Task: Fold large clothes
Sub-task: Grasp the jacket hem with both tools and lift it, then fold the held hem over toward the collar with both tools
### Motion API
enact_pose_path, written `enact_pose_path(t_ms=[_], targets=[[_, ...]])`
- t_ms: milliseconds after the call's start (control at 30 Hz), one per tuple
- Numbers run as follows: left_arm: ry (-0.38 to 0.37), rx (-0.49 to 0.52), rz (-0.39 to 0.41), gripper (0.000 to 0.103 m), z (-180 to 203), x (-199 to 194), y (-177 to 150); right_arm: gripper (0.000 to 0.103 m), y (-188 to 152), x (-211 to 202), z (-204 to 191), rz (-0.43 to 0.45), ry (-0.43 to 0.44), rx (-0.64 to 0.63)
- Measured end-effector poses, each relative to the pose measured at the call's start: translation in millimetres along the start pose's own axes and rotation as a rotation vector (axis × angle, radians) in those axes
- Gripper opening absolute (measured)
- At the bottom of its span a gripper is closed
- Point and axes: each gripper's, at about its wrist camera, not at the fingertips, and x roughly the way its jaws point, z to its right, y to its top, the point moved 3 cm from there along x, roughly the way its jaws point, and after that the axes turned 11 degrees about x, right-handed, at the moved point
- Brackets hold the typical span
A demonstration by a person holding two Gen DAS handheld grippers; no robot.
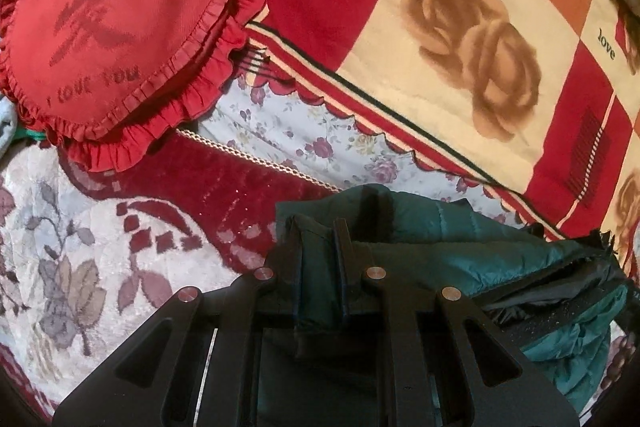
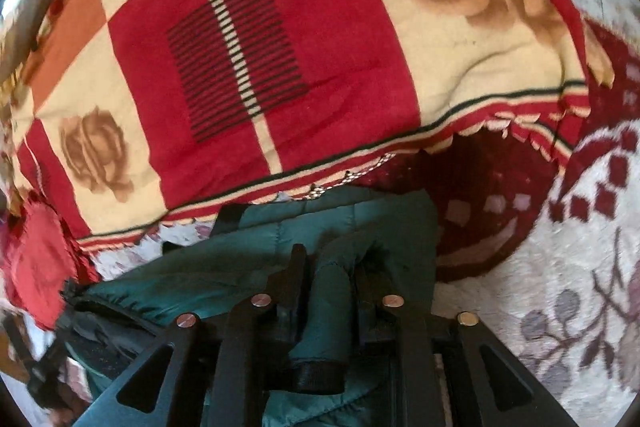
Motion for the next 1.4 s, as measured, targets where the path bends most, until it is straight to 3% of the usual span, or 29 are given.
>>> enact_pose_path(t_ms=[167,467,533,600,633,667,733,767,900,1033,1267,1400], targets=[[-0.06,-0.043,0.008,0.017,-4.8,-3.0,1.0,0.029,-0.5,-18.6,-9.3,0.033,0.01,-0.056],[-0.077,-0.013,-0.011,0.019,-6.1,-16.8,3.8,0.037,-0.1,-39.4,-20.8,0.054,0.027,-0.087],[-0.098,-0.016,-0.016,0.021,-8.6,-20.3,4.2,0.046,0.1,-47.7,-21.1,0.063,0.074,-0.066],[-0.121,-0.025,-0.021,0.024,-11.3,-23.3,4.7,0.07,1.8,-60.2,-21.4,0.112,0.091,-0.055],[-0.136,-0.032,-0.019,0.03,-13.3,-25.7,5.6,0.07,4.0,-69.0,-21.5,0.145,0.092,-0.053],[-0.138,-0.038,-0.01,0.044,-15.0,-28.1,6.5,0.07,5.7,-74.6,-21.7,0.158,0.092,-0.05],[-0.131,-0.075,0.067,0.067,-23.6,-42.1,10.4,0.07,6.3,-91.9,-24.0,0.189,0.102,-0.045],[-0.14,-0.096,0.096,0.072,-27.9,-47.8,12.0,0.07,3.6,-97.7,-27.6,0.196,0.118,-0.056],[-0.165,-0.132,0.11,0.072,-34.8,-58.2,14.1,0.07,-34.8,-108.0,-66.3,0.165,0.151,-0.258],[-0.137,-0.074,0.092,0.072,-21.1,-59.1,1.8,0.07,-80.1,-87.3,-104.1,0.088,0.112,-0.463],[-0.078,0.064,0.002,0.072,15.1,-27.5,-28.7,0.064,-118.9,-6.0,-142.9,-0.021,-0.027,-0.575],[-0.025,0.099,-0.02,0.072,21.7,-2.5,-32.2,0.057,-114.6,31.0,-152.5,0.017,-0.113,-0.608]])
